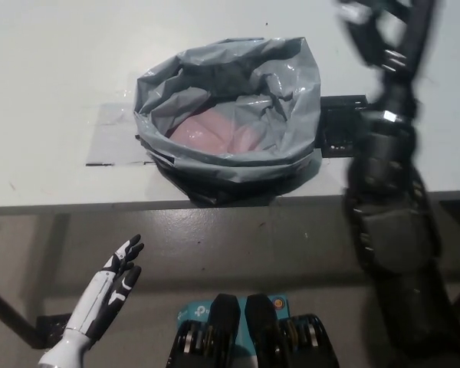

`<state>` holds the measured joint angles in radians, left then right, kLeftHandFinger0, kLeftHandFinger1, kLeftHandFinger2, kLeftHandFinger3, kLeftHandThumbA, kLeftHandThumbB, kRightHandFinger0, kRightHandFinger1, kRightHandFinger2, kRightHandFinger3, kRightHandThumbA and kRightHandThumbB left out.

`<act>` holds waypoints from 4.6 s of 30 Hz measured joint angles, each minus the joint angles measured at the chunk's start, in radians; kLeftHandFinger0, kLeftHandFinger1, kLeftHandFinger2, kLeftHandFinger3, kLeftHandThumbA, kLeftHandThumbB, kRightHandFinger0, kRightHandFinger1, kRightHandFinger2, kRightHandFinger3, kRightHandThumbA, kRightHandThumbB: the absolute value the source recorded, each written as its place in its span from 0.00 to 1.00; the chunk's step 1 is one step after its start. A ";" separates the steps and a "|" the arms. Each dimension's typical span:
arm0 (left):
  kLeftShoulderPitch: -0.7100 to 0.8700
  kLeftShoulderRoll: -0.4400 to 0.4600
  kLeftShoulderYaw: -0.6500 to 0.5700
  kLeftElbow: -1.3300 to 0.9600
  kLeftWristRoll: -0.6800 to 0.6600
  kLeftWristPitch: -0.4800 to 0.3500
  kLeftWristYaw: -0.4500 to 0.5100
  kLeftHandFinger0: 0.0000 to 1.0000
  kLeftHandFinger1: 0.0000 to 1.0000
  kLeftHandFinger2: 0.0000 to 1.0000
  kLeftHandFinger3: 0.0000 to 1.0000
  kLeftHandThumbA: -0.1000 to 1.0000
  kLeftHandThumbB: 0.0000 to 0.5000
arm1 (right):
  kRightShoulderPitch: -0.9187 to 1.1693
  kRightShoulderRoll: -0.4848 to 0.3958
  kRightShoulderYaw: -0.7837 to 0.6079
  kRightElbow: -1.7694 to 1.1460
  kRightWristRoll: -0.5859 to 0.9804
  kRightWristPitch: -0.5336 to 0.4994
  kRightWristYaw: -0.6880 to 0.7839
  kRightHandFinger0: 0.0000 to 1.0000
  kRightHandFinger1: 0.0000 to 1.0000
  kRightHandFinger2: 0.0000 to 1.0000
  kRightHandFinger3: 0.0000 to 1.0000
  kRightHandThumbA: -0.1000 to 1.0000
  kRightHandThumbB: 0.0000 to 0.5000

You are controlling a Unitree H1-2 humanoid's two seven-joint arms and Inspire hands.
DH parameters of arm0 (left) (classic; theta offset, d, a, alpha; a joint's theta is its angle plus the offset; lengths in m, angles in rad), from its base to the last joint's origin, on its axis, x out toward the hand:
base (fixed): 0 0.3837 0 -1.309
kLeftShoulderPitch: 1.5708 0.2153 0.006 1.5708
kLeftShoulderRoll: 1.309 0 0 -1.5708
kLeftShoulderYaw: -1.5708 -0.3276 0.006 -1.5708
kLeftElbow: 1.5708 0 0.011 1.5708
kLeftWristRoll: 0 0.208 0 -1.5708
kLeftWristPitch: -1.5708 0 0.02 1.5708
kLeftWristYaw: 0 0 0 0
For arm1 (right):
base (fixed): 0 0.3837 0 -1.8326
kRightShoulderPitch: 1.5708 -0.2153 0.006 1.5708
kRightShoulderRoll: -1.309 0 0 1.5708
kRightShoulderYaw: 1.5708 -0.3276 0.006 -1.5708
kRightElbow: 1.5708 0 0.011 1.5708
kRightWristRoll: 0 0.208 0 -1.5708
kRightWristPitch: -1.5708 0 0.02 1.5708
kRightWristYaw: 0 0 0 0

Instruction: Use the right hand to pick up a rubix's cube and place it into a plastic bag and lift the bag

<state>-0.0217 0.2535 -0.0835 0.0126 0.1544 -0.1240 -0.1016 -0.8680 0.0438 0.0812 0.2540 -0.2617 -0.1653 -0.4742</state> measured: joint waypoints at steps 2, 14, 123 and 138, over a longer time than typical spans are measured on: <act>0.000 0.000 0.000 0.000 0.000 -0.002 0.000 1.00 1.00 1.00 1.00 1.00 0.31 | -0.031 0.012 0.034 0.012 -0.024 0.004 0.012 0.00 0.27 0.64 0.66 0.00 0.21; 0.000 0.000 0.005 0.002 -0.003 -0.008 0.000 1.00 1.00 1.00 1.00 1.00 0.31 | -0.074 0.070 0.152 0.282 -0.115 0.006 0.033 0.00 0.32 0.71 0.77 0.00 0.17; -0.009 -0.007 0.005 0.000 -0.010 -0.013 -0.002 1.00 1.00 1.00 1.00 1.00 0.28 | -0.022 -0.073 -0.116 0.714 -0.090 0.104 -0.040 0.02 0.21 0.44 0.51 0.21 0.49; -0.018 -0.007 0.005 0.003 -0.010 -0.014 -0.002 1.00 1.00 1.00 1.00 1.00 0.25 | -0.014 -0.005 -0.170 0.276 0.009 0.116 -0.019 0.00 0.24 0.51 0.22 0.25 0.33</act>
<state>-0.0398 0.2469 -0.0781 0.0157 0.1442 -0.1378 -0.1034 -0.8824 0.0385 -0.0888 0.5304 -0.2525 -0.0492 -0.4937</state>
